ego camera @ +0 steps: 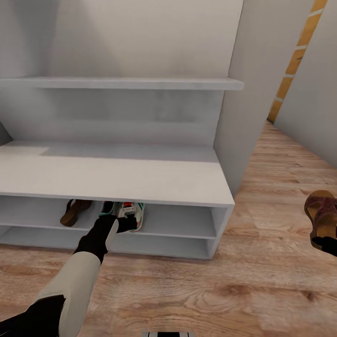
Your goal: Pick up the two gym shoes and the two sandals from the corridor floor and place them onto the hallstand (shoe rack) in the corridor, making sure they are on the rack and not on the floor. Arrange them so the two gym shoes are next to each other and the two sandals are next to each other.
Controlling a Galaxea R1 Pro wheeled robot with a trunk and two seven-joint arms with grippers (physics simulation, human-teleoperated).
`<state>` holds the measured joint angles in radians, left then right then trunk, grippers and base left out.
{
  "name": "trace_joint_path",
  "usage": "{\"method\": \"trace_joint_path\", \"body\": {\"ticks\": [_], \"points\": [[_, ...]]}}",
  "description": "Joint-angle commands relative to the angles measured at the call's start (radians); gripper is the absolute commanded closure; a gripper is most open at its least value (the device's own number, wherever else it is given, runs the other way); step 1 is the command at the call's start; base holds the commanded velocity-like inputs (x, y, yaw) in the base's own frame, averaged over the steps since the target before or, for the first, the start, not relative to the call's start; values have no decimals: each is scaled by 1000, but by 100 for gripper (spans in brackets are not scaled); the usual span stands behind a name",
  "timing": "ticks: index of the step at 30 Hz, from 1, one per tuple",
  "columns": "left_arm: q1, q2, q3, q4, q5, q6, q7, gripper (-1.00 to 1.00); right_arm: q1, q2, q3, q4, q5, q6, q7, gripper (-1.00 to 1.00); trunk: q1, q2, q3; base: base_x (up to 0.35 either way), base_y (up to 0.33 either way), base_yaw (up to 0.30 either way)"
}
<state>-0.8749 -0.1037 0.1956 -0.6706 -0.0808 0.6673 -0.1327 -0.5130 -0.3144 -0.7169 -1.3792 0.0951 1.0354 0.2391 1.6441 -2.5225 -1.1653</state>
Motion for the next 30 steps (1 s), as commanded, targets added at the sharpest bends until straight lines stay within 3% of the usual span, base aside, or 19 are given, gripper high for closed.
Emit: {"method": "trace_joint_path", "body": {"ticks": [1,27,28,30], "points": [[0,-1,7,-1,-8,5,-9,100,-1,0,-1,-1,6,5,8,100,0,0,-1,188,110,0],[0,-1,7,0,-9,5,-9,100,-1,0,-1,-1,6,5,8,100,0,0,-1,56,6,0],[0,-1,7,0,-9,5,-9,-100,-1,0,-1,-1,6,5,8,100,0,0,-1,0,0,0],[0,0,7,0,-9,5,-10,-100,-1,0,-1,-1,6,5,8,100,0,0,-1,0,0,0]]}}
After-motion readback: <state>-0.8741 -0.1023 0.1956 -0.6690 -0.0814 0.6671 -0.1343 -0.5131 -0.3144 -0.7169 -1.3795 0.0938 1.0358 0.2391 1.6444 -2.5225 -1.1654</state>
